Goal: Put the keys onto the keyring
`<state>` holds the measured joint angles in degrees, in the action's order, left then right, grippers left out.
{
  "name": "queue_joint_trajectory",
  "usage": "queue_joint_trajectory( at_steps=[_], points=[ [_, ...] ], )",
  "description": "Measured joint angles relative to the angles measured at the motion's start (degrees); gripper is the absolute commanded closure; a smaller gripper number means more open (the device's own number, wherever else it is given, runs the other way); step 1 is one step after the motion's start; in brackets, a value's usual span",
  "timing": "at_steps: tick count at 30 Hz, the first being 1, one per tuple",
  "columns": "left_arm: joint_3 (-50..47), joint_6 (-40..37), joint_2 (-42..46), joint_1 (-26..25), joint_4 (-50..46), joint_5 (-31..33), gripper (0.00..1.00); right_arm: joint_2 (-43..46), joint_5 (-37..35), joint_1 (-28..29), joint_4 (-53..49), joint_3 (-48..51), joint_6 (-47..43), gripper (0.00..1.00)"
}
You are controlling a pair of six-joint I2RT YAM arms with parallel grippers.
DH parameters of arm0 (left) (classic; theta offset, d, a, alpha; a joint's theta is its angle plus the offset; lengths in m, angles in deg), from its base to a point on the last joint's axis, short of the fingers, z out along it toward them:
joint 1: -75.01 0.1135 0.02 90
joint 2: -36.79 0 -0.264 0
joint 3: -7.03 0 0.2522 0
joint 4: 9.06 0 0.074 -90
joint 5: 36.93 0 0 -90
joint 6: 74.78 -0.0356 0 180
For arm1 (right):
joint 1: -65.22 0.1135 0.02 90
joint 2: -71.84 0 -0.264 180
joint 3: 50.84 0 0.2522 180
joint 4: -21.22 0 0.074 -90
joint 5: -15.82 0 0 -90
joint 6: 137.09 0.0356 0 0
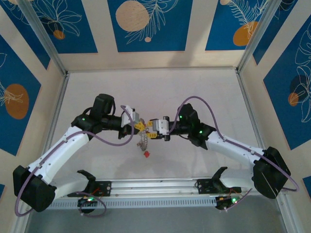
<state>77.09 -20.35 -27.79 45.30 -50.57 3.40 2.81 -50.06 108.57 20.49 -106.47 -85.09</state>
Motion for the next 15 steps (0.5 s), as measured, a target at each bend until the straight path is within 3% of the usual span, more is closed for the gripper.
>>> queue_joint_trajectory(
  at_steps=[8, 15],
  points=[
    [-0.7, 0.0, 0.0, 0.0, 1.9, -0.5, 1.00, 0.1, -4.4, 1.4, 1.6, 0.6, -4.2, 0.90],
    [-0.8, 0.7, 0.0, -0.2, 3.4, -1.9, 1.00, 3.0, -7.3, 2.0, 3.0, 3.2, -5.2, 0.90]
  ],
)
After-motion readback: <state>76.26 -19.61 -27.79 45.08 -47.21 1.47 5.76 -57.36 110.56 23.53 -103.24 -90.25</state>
